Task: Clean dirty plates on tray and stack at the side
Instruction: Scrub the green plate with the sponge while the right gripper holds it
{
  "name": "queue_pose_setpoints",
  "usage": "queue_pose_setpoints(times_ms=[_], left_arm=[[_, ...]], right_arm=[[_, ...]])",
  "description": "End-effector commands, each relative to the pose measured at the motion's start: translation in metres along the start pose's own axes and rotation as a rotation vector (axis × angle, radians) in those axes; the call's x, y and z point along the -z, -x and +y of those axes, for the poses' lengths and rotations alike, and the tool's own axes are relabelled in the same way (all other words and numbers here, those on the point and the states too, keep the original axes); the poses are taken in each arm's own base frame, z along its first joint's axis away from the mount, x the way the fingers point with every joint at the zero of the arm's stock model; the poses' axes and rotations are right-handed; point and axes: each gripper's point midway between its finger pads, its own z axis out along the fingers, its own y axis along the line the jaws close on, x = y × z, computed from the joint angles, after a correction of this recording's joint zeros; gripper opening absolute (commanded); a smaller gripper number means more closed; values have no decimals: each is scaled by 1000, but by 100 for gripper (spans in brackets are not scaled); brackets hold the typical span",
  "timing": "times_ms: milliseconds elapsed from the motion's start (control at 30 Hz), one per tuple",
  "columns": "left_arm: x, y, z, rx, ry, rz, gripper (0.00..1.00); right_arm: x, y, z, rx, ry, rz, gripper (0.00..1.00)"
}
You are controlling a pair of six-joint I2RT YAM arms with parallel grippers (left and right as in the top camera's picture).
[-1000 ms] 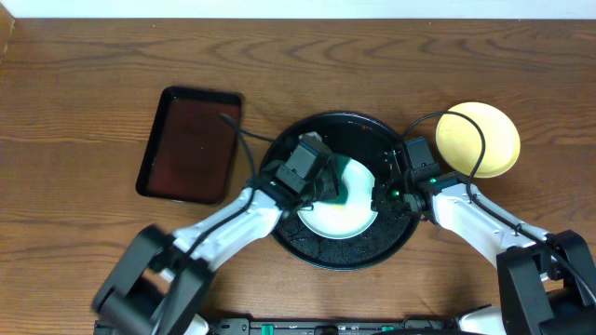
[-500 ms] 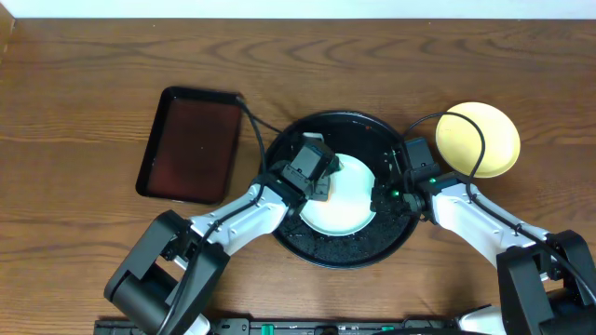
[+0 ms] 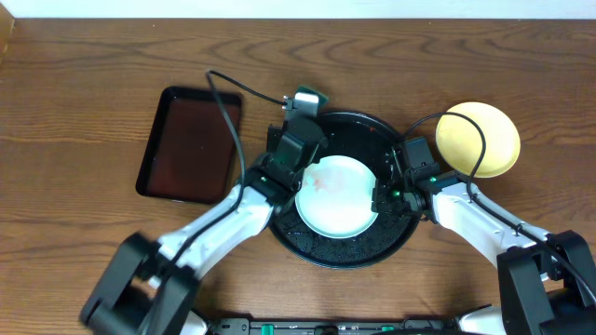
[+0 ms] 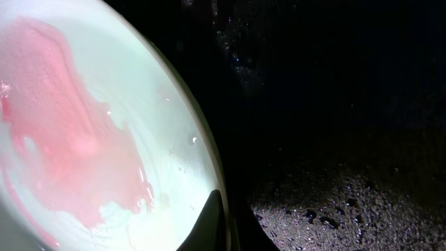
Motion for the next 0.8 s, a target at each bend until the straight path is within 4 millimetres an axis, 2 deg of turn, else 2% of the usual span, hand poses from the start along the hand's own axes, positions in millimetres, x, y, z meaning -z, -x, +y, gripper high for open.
queue_pose_setpoints(times_ms=[0,33,100,167,200,267,467,567,633,667,767], left_arm=[[33,-3,-62,210,-349,123,7],[42,-17,-78,277,-432,212,7],[48,-45,-86,359,-445,357,7],[49,-66,-84,358,-411,435,8],[48,-90,-78,362,-366,518,7],[45,-117,-70,401,-289,615,8],[34,-172,-60,483,-152,777,7],[28,-183,-53,489,-118,799,8],[22,-187,-32,481,-28,780,7],[20,-187,-12,462,61,751,7],[23,-185,24,425,211,717,7]], right_arm=[[-3,-6,-14,3,-66,9,1],[-3,-6,-14,3,-66,8,1],[-3,-6,-14,3,-66,8,2],[-3,-6,-14,3,-66,8,1],[-3,-6,-14,2,-66,8,2],[-3,-6,-14,-1,-66,8,2],[-3,-6,-14,-1,-66,9,2],[-3,-7,-14,-2,-68,12,2],[-3,-8,-15,-2,-70,16,1],[-3,-9,-15,-3,-71,19,2],[-3,-9,-16,-4,-73,21,2]])
